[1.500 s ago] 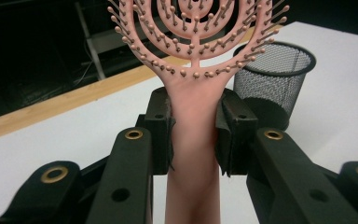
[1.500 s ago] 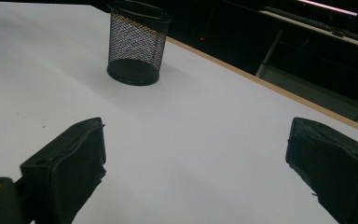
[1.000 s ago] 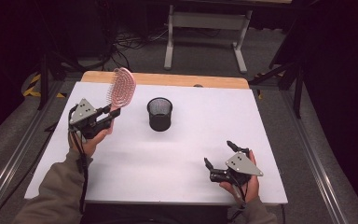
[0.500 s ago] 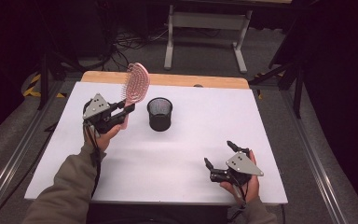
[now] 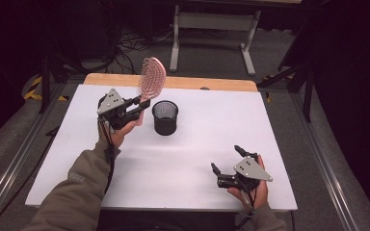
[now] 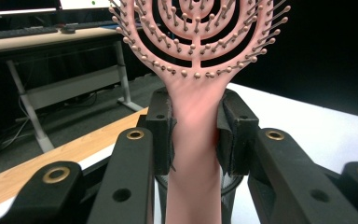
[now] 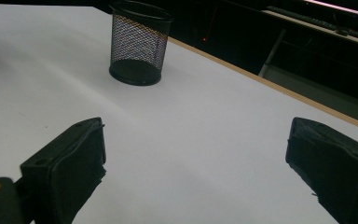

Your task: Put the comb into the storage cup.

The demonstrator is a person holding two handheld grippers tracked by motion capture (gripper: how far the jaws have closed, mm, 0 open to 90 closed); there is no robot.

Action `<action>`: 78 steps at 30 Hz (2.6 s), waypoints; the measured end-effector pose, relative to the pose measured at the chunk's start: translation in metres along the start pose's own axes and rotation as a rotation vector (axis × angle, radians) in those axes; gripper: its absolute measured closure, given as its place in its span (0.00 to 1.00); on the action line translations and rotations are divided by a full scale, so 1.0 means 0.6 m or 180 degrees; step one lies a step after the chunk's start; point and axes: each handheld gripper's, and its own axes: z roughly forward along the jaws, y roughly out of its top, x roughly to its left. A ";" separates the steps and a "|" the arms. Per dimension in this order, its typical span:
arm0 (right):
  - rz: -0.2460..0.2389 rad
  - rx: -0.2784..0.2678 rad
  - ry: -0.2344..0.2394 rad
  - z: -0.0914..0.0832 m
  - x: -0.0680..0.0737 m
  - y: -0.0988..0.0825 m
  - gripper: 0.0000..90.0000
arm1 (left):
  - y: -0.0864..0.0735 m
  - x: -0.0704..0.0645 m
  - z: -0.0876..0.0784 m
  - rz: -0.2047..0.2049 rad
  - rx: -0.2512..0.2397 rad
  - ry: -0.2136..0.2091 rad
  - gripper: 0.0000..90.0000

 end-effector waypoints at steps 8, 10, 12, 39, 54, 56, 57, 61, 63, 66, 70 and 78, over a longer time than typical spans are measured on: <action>0.0001 -0.0018 0.0009 -0.001 0.000 0.000 0.06 | 0.009 -0.012 0.035 0.0069 -0.0057 -0.0103 0.77; -0.0002 -0.0018 0.0015 -0.001 0.000 0.000 0.06 | 0.010 -0.014 0.043 0.0066 -0.0073 -0.0119 0.77; -0.0005 -0.0019 0.0020 -0.001 0.000 0.000 0.06 | 0.012 -0.015 0.051 0.0068 -0.0082 -0.0139 0.77; -0.0006 -0.0022 0.0083 -0.002 0.001 -0.001 0.06 | -0.011 -0.005 0.130 -0.0011 -0.0070 -0.0272 0.77; -0.0049 0.0035 0.0130 0.003 0.004 -0.003 0.06 | -0.044 -0.012 0.137 -0.0026 0.0066 -0.0410 0.77; -0.0037 0.0038 0.0141 0.003 0.003 -0.003 0.06 | -0.048 -0.012 0.138 -0.0027 0.0077 -0.0412 0.77; -0.0040 0.0044 0.0145 0.004 0.003 -0.004 0.06 | -0.050 -0.012 0.139 -0.0028 0.0100 -0.0421 0.77; -0.0053 0.0061 0.0170 0.005 0.003 -0.005 0.06 | -0.058 -0.010 0.142 -0.0062 0.0162 -0.0410 0.77; -0.0053 0.0065 0.0170 0.005 0.002 -0.006 0.06 | -0.059 -0.011 0.142 -0.0033 0.0208 -0.0395 0.77; -0.0040 0.0072 0.0171 0.006 0.001 -0.007 0.06 | -0.061 -0.010 0.140 -0.0015 0.0236 -0.0402 0.77; -0.0050 0.0080 0.0190 0.007 0.003 -0.007 0.06 | -0.068 -0.006 0.139 -0.0035 0.0254 -0.0410 0.77; -0.0045 0.0084 0.0158 0.008 0.001 -0.008 0.06 | -0.083 -0.005 0.140 -0.0021 0.0387 -0.0435 0.76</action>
